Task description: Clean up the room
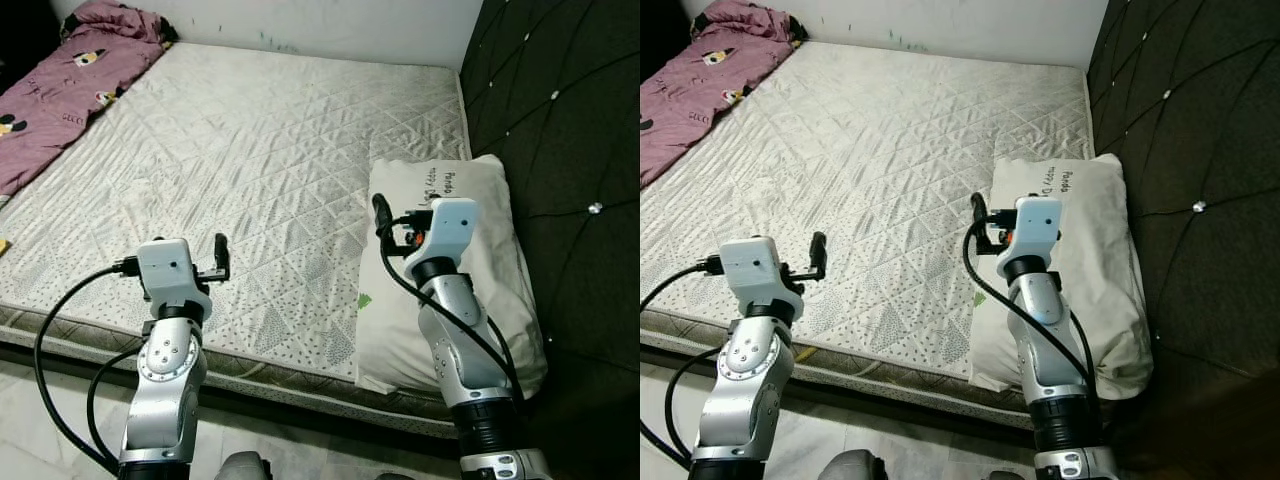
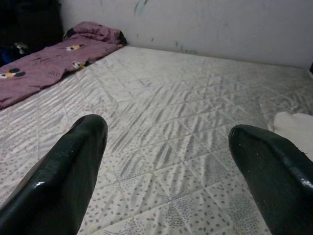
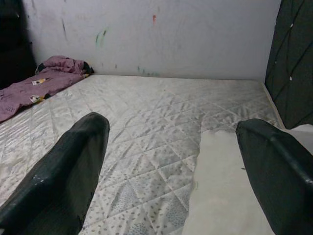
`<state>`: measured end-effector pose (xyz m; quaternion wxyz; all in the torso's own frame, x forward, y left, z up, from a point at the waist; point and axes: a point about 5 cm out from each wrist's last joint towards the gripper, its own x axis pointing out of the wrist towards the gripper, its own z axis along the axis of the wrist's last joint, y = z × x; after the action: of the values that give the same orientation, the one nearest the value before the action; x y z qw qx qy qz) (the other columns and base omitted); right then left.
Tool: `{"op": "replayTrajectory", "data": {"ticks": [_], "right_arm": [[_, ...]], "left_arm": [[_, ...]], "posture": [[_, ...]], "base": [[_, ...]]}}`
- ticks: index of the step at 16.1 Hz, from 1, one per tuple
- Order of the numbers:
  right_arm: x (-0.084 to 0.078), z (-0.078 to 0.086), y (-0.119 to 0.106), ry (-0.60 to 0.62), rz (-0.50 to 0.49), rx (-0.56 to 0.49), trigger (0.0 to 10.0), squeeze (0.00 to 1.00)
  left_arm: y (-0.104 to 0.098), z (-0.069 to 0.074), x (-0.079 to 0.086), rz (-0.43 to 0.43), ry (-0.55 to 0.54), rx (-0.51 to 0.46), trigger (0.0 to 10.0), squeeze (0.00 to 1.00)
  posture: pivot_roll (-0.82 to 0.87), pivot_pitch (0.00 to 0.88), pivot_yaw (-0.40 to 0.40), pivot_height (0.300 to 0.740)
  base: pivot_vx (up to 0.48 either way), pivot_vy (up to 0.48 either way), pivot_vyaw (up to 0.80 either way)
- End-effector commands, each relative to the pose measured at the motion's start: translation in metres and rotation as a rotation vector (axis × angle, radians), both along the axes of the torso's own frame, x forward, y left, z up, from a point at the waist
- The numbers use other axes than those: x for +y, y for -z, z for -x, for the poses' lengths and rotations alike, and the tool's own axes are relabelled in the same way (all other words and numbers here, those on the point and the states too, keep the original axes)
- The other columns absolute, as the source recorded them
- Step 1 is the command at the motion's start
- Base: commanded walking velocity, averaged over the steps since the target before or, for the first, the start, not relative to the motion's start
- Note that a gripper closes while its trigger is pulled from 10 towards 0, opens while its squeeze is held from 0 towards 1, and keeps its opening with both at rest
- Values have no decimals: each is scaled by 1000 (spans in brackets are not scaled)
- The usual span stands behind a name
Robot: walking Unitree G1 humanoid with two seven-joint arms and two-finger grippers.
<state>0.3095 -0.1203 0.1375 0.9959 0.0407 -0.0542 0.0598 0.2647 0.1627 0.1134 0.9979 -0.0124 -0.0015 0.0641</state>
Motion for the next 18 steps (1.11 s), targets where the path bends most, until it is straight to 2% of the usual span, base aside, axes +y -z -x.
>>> {"op": "replayTrajectory", "data": {"ticks": [1, 3, 7, 10, 11, 14, 18], "right_arm": [[-3, -1, 4, 15, -1, 28, 10000, 0], [-2, -1, 6, 10, -7, 44, 10000, 0], [-1, -1, 9, 7, -5, 52, 10000, 0], [-1, -3, 11, -4, -8, 72, 10000, 0], [-5, -4, 13, 32, 13, 85, 10000, 0], [-4, -4, 17, 17, -41, 115, 10000, 0], [0, -3, 19, -6, 2, 126, 10000, 0]], "left_arm": [[0, -2, -2, 2, 8, 6, 10000, 0], [0, -2, -1, 4, 13, 6, 10000, 0], [0, -3, 1, 13, 7, 9, 10000, 0], [0, -4, 1, 20, 3, 10, 10000, 0], [0, -4, 1, 20, 3, 11, 10000, 0], [1, -3, 3, 28, -10, 15, 10000, 0], [2, -4, 2, 62, -13, 23, 10000, 0]], "posture": [[-109, 2, 19, 740], [-108, 0, 19, 740], [-105, 0, 18, 740], [-104, 4, 14, 740], [-103, 2, 13, 740], [-104, 4, 13, 740], [-109, 6, 14, 740]], "base": [[0, 0, 0], [0, 152, -613], [0, 480, -800], [0, 480, 0], [0, 480, 0], [0, 480, 0], [0, 480, 0]]}}
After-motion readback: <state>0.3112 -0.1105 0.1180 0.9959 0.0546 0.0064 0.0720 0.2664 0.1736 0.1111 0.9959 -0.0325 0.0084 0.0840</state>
